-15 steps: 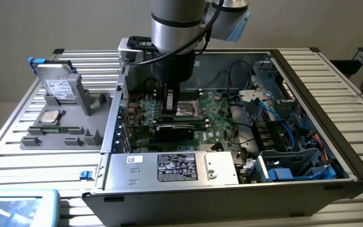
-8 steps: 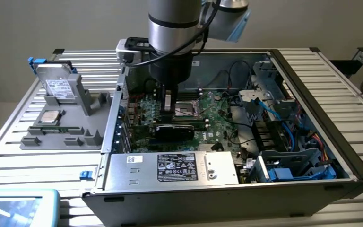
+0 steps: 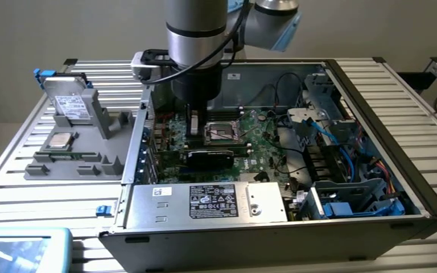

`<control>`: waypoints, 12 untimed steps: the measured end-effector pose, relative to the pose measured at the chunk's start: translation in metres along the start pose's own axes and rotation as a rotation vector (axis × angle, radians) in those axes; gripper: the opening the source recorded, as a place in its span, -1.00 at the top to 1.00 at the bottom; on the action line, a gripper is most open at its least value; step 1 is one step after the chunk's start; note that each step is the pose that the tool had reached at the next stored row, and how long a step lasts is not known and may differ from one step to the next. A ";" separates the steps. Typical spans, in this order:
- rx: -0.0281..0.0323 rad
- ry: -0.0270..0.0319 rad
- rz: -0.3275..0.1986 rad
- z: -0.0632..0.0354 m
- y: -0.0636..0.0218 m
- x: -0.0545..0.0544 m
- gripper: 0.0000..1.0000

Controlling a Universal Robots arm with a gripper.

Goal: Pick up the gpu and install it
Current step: 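Press down on the gpu until it lock into place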

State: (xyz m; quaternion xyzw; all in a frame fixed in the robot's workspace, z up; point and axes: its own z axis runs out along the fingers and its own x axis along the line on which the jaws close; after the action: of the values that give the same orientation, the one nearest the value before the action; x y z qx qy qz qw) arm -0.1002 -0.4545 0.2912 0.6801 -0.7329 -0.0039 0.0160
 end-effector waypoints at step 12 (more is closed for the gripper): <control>0.0291 0.0263 0.001 0.0124 0.0091 -0.006 0.76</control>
State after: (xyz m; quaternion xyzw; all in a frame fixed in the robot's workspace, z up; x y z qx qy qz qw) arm -0.1092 -0.4478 0.2790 0.6799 -0.7330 0.0158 0.0157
